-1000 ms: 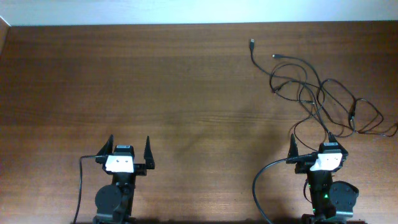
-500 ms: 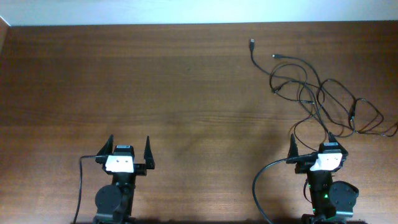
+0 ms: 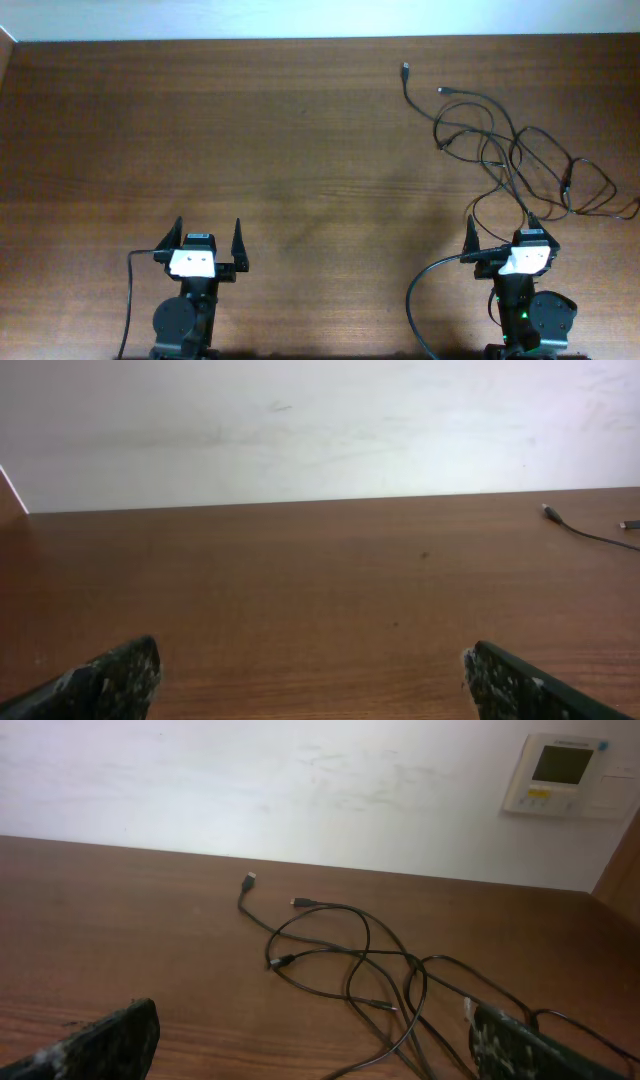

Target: Untangle cables

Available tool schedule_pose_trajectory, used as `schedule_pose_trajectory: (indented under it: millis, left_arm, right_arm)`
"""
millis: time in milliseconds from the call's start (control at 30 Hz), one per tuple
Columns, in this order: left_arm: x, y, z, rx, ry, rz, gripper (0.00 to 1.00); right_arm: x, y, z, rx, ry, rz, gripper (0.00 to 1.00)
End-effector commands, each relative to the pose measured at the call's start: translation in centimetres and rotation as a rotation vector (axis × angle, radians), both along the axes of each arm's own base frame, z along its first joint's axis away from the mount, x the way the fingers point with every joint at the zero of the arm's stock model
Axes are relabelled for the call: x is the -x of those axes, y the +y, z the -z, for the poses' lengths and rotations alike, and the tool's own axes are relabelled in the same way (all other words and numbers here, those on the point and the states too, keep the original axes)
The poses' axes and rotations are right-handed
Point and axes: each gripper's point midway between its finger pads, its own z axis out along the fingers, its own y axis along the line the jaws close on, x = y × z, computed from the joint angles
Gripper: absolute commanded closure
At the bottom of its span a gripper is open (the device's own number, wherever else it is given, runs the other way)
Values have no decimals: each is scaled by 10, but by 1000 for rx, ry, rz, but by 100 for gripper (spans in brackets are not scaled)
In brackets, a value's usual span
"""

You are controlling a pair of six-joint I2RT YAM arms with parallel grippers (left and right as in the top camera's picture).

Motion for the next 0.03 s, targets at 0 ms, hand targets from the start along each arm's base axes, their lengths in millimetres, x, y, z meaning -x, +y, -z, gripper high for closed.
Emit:
schedule_pose_trajectory:
  millis: [0]
  left_arm:
    - [0,0,1,-15,1,3,1]
  right_arm:
    - [0,5,2,6,3,-24,2]
